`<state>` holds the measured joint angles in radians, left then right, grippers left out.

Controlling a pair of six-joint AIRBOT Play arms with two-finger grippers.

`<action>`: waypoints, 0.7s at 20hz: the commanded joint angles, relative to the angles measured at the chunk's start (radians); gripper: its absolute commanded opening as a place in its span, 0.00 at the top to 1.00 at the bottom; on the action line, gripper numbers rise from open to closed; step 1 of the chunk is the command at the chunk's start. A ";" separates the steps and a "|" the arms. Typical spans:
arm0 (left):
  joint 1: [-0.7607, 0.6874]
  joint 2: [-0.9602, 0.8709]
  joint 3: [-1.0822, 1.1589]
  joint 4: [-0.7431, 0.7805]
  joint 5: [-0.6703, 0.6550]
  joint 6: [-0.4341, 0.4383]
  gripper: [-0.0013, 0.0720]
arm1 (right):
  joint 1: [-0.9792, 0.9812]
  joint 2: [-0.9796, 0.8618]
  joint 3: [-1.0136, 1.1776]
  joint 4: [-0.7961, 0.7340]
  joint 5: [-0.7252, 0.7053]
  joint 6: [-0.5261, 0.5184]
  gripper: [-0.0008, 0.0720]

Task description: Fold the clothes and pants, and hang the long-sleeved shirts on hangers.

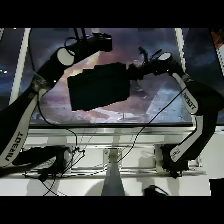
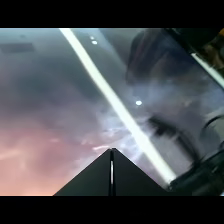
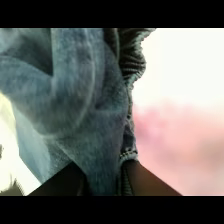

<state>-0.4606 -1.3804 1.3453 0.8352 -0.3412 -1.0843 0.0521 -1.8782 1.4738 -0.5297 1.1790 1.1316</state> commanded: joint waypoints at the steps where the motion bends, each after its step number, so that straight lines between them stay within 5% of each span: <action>1: 0.079 0.070 0.000 0.168 -0.173 0.056 0.95 | -0.137 0.129 0.019 -0.038 -0.081 0.001 0.95; 8: 0.177 0.181 0.000 0.317 -0.442 0.056 0.95 | -0.500 0.460 0.028 -0.488 -0.271 0.159 0.95; 12: 0.177 0.215 0.000 0.397 -0.442 0.040 0.95 | -0.725 0.535 0.028 -0.682 -0.160 0.432 0.95; 14: 0.177 0.218 0.000 0.485 -0.443 -0.036 0.95 | -0.818 0.538 0.027 -0.765 -0.043 0.539 0.95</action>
<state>-0.2890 -1.1778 1.3453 1.2125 -0.7643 -1.0508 -0.6258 -1.3762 1.5009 -1.1255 1.0142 1.4803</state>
